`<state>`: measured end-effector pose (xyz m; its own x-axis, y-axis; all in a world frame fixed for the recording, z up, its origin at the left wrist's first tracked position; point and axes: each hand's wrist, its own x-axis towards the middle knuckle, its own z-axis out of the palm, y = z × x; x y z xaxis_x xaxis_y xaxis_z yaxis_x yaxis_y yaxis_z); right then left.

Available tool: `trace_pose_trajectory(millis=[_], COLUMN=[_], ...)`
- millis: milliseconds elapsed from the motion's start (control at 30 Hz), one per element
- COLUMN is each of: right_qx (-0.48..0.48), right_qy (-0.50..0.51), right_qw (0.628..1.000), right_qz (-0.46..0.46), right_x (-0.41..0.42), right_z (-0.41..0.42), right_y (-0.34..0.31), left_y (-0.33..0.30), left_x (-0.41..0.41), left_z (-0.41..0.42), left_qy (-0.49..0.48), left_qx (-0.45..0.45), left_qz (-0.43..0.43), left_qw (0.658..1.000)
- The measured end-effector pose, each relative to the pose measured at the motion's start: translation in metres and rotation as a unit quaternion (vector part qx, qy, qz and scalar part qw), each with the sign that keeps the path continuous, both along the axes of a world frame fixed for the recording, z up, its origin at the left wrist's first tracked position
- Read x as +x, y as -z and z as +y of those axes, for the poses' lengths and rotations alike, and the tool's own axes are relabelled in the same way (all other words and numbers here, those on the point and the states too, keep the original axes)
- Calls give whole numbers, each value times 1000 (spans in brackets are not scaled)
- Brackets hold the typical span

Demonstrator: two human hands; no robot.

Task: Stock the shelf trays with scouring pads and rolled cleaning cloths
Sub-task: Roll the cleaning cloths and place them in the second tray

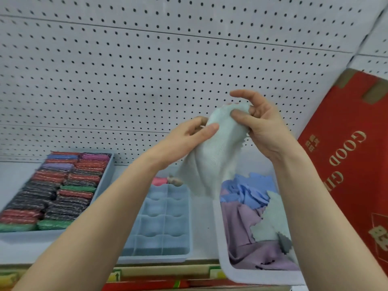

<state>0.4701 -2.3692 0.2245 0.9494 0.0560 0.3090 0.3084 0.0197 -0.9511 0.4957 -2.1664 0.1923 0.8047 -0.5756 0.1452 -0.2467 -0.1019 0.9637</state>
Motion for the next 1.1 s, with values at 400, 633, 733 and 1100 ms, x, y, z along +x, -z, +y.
trace_pose_trajectory(millis=[400,633,733,1100], right_qx=[42,63,60,58], right_qy=[63,132,159,76], right_qw=[997,989,984,993], right_qz=[-30,10,48,69], right_x=[17,21,26,23], right_z=[41,24,24,38], right_y=[-12,-12,-2,6], left_y=[-9,13,12,23], left_x=[20,30,33,39], left_z=[56,101,109,118], left_qy=[-128,-254,-277,-349], left_qx=[55,21,-57,-185], left_qz=[-78,-66,-34,26], left_qw=[987,965,959,918])
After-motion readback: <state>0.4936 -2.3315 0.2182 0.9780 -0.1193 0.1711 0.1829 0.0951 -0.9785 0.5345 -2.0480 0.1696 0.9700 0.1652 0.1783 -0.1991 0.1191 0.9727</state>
